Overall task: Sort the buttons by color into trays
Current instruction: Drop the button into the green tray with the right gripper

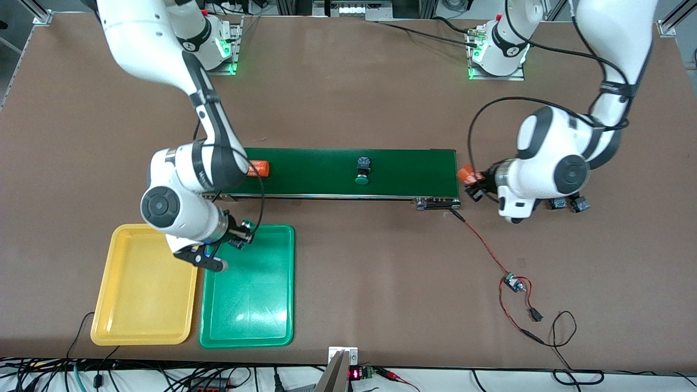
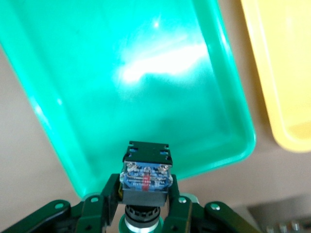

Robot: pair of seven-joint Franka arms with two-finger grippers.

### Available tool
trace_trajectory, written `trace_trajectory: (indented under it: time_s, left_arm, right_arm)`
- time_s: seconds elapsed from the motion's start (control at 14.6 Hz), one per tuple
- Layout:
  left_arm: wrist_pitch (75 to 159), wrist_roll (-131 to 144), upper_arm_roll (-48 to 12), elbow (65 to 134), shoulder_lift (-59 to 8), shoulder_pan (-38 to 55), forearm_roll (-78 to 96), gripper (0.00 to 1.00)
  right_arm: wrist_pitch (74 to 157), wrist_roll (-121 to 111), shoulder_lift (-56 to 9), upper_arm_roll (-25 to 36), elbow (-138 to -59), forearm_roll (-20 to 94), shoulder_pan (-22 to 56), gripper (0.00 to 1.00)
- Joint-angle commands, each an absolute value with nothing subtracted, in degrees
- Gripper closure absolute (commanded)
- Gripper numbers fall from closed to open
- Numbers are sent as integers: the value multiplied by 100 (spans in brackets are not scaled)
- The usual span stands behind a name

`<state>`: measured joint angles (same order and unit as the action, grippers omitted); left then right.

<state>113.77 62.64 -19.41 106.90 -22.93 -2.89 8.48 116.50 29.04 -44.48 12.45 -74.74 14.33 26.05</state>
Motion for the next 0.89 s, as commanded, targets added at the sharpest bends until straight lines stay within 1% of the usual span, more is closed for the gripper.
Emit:
trace_trajectory:
  time_s: [0.0,0.14,0.41,0.48,0.55,0.62,0.69,0.75,0.82]
  left_arm:
    - [11494,7538,-1881,10240,-2680,-115,1631,82]
    - [11864,8048,-1872,10257,-2820,87,1837,82]
    - [12286,8534,-1881,10441,-3050,369,2100,82]
    - [12296,8534,-1881,10468,-3076,378,2231,79]
    - [12296,8525,-1881,10563,-3067,378,2259,74]
    - [12235,8482,-1881,10634,-3033,395,2259,67]
    - [12165,8464,-1881,10730,-3015,404,2259,51]
    - [12147,8464,-1890,10758,-3015,413,2259,52]
    - [12120,8516,-1924,10775,-2971,413,2259,52]
  right_arm:
    - [11645,2822,-5043,1160,-6655,1494,2435,100]
    - [11768,2428,-5369,1160,-6382,1494,2312,100]
    - [12084,1146,-5703,1160,-6363,1468,2136,100]
    - [12128,873,-5774,1169,-6355,1468,2136,100]
    - [12138,722,-5818,1160,-6354,1468,2136,100]
    - [12155,703,-5871,1160,-6354,1468,2162,84]
    - [12173,729,-5880,1160,-6363,1459,2188,4]
    - [12121,721,-5845,1178,-6363,1450,2188,0]
    - [12077,721,-5810,1178,-6363,1441,2188,0]
